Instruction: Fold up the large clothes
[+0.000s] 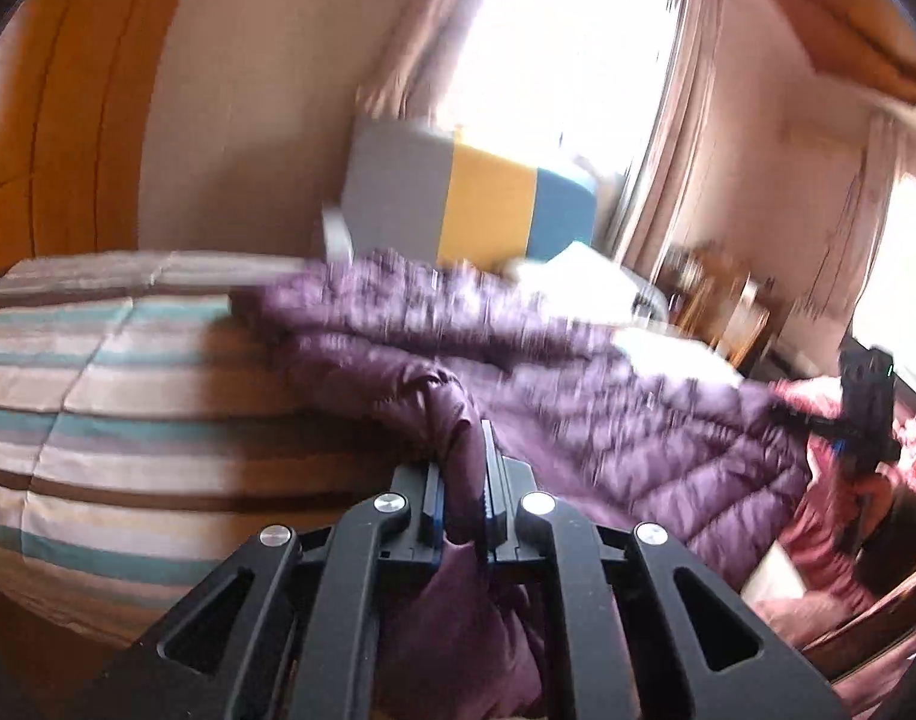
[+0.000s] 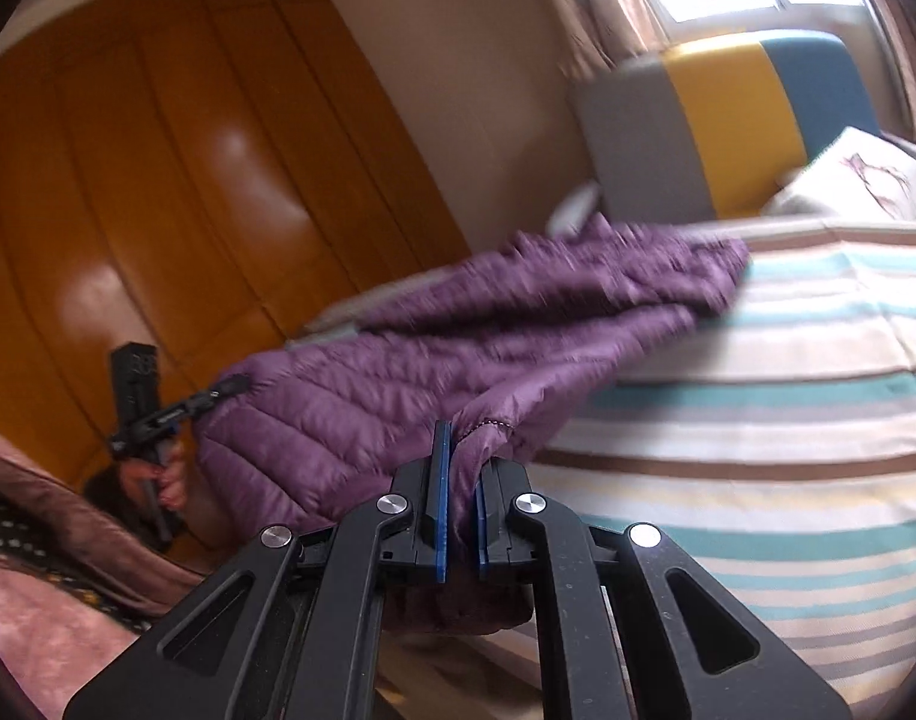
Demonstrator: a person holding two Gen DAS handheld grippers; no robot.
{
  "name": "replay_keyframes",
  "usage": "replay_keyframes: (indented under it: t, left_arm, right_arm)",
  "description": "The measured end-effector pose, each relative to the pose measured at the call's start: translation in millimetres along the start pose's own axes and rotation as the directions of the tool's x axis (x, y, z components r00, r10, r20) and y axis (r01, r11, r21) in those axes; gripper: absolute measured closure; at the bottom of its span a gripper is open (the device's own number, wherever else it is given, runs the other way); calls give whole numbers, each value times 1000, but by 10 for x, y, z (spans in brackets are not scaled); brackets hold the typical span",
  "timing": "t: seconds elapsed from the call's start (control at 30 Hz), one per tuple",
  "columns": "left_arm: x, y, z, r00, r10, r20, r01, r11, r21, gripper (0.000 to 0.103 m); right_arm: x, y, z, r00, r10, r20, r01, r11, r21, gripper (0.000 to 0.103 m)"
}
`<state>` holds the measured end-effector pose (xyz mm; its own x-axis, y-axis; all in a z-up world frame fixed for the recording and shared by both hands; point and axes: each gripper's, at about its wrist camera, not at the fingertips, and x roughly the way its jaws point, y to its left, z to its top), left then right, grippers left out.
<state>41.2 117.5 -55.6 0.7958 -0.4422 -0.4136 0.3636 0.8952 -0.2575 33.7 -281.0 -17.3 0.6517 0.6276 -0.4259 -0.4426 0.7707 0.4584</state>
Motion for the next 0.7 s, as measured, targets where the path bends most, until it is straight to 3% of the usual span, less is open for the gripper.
replay_keyframes:
  t: [0.1, 0.17, 0.33, 0.47, 0.7]
  left_arm:
    - [-168, -28, 175, 993, 30, 113, -28, 1000, -13, 96]
    - [-183, -27, 305, 982, 65, 179, -61, 998, -26, 96]
    - [56, 31, 586, 958, 149, 246, -148, 989, -23, 95]
    - [287, 132, 725, 940, 216, 265, -212, 976, -45, 95]
    - [769, 396, 897, 930, 286, 231, -268, 957, -107, 95]
  right_arm:
    - [-56, 125, 157, 997, 17, 77, -14, 999, -36, 96]
    - [-28, 155, 294, 992, -17, 129, 24, 998, -52, 97]
    - [173, 51, 620, 971, -94, 219, 105, 994, -40, 97]
    - [363, -73, 847, 952, -172, 251, 188, 981, -39, 97]
    - [702, -348, 1192, 932, -256, 255, 266, 964, -6, 97]
